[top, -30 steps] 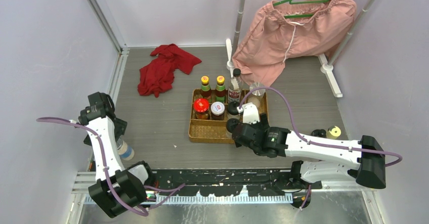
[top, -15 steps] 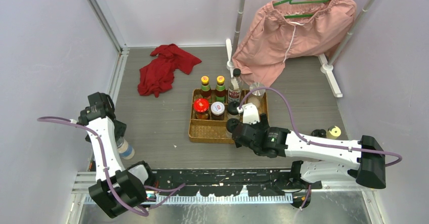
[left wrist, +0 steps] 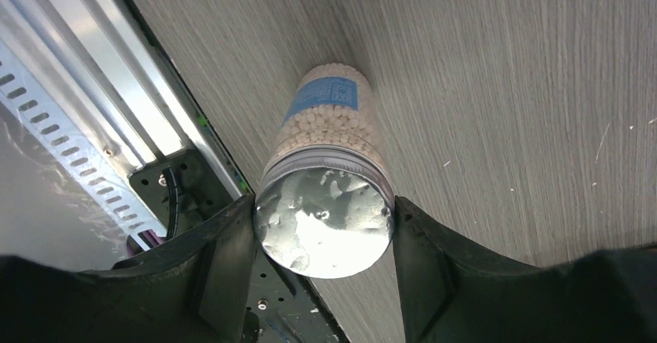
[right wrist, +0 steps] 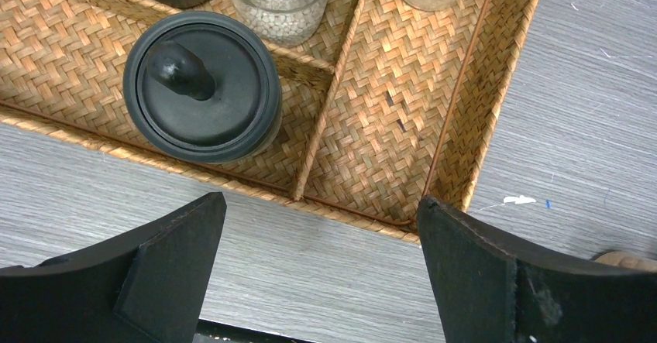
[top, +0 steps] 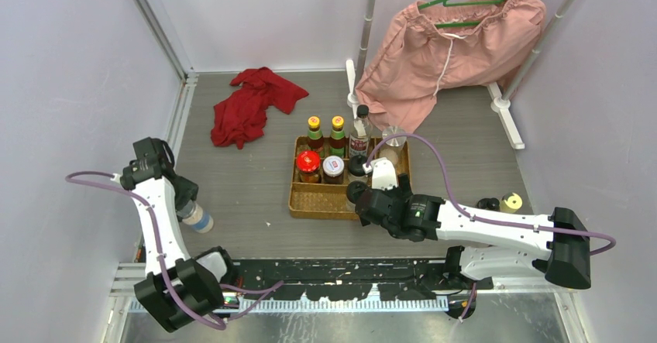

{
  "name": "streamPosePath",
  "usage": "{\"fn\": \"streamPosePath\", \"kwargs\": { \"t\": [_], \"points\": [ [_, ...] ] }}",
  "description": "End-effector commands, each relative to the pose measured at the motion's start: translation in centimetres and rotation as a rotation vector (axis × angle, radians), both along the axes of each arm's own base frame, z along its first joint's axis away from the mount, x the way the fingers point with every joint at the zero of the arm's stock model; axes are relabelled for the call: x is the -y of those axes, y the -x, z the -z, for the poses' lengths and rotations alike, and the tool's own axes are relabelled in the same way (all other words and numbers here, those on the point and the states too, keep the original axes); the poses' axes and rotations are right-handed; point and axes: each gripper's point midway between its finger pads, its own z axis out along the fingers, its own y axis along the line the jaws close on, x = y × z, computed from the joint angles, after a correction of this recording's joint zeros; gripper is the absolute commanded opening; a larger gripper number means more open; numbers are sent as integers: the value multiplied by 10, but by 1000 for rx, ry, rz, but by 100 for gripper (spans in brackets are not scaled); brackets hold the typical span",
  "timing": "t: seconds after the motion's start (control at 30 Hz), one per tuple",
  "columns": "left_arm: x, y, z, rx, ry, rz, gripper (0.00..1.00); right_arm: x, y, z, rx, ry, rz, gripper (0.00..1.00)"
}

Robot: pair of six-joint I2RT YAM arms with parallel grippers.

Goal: Organize the condiment bottles
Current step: Pick up the bottle from the corner of the board, then place the bottle in the storage box.

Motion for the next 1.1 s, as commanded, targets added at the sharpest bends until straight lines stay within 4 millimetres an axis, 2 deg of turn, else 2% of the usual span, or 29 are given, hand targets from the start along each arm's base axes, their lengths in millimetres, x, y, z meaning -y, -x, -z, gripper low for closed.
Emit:
{"fn": "streamPosePath", "kwargs": {
  "t": [0.0,0.43,0.7,0.9,1.07],
  "points": [
    [3,-33,-7,96,32,70,50,-7,-9,-25,53,-61,23,100],
    [-9,-73,6,1,43,143,50,0,-12,-40,79,-62,38,100],
    [-5,-103,18,-66,29,204,50,5,-14,-53,108,-92,56,100],
    [17,-133,22,-79,12,330,50,10,-16,-62,129,-108,71,100],
    [63,-159,22,-30,29,535,50,11,-17,-67,138,-115,79,100]
  ]
}}
